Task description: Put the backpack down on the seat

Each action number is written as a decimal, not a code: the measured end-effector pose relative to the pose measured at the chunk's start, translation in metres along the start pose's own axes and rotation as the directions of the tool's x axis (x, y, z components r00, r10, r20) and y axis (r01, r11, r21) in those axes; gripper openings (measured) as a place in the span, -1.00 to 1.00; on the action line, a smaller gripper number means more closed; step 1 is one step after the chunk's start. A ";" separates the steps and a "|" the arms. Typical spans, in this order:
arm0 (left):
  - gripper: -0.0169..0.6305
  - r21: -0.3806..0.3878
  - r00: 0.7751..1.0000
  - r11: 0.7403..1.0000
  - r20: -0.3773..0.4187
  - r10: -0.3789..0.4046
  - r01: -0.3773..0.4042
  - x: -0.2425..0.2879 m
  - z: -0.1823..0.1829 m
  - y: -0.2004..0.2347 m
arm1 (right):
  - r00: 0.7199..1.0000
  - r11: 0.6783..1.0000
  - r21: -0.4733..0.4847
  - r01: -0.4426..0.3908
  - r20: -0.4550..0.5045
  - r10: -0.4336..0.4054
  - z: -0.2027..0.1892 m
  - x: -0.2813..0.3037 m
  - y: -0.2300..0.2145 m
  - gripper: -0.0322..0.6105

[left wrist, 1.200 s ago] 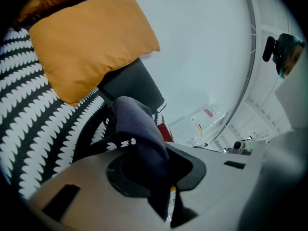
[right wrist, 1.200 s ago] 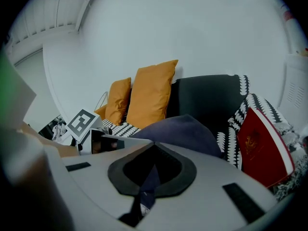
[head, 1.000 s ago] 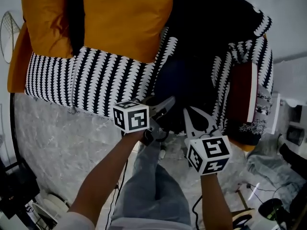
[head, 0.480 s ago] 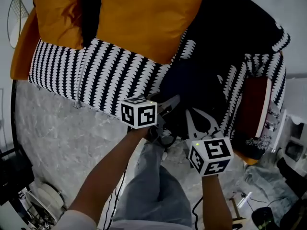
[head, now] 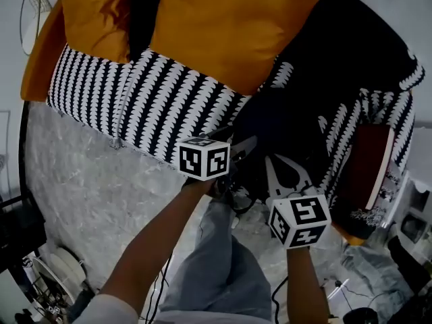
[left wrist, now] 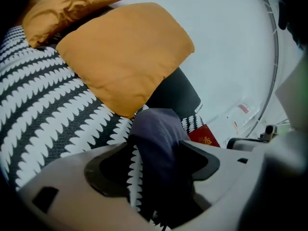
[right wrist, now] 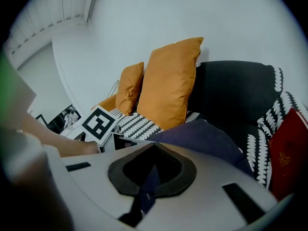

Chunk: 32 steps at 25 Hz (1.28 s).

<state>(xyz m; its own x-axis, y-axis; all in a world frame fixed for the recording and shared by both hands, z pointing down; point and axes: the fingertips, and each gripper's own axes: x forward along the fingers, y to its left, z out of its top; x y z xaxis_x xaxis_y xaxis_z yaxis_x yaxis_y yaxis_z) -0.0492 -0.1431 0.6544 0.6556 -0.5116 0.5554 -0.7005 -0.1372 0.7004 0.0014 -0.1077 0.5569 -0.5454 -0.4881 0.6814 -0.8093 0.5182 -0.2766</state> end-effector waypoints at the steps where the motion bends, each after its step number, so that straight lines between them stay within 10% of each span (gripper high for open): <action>1: 0.01 0.009 1.000 1.000 0.002 0.017 -0.017 -0.003 0.002 0.002 | 1.000 1.000 0.000 -0.001 -0.003 0.001 0.002 0.001 0.002 -0.89; 16: 0.01 0.088 0.995 0.991 0.019 0.096 -0.097 -0.075 0.022 -0.023 | 0.999 1.000 0.009 0.003 0.034 -0.004 0.032 -0.030 0.034 -0.89; 32: -0.19 0.291 0.988 0.951 0.145 0.059 -0.100 -0.206 0.045 -0.163 | 0.981 0.999 0.044 0.013 0.190 -0.022 0.085 -0.144 0.108 -0.89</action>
<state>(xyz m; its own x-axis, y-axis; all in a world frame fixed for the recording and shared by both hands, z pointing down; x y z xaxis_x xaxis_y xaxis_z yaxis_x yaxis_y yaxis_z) -0.0826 -0.0537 0.4052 0.5650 -0.6367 0.5248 -0.8141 -0.3266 0.4802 -0.0266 -0.0410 0.3716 -0.5594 -0.6239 0.5457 -0.8254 0.4802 -0.2970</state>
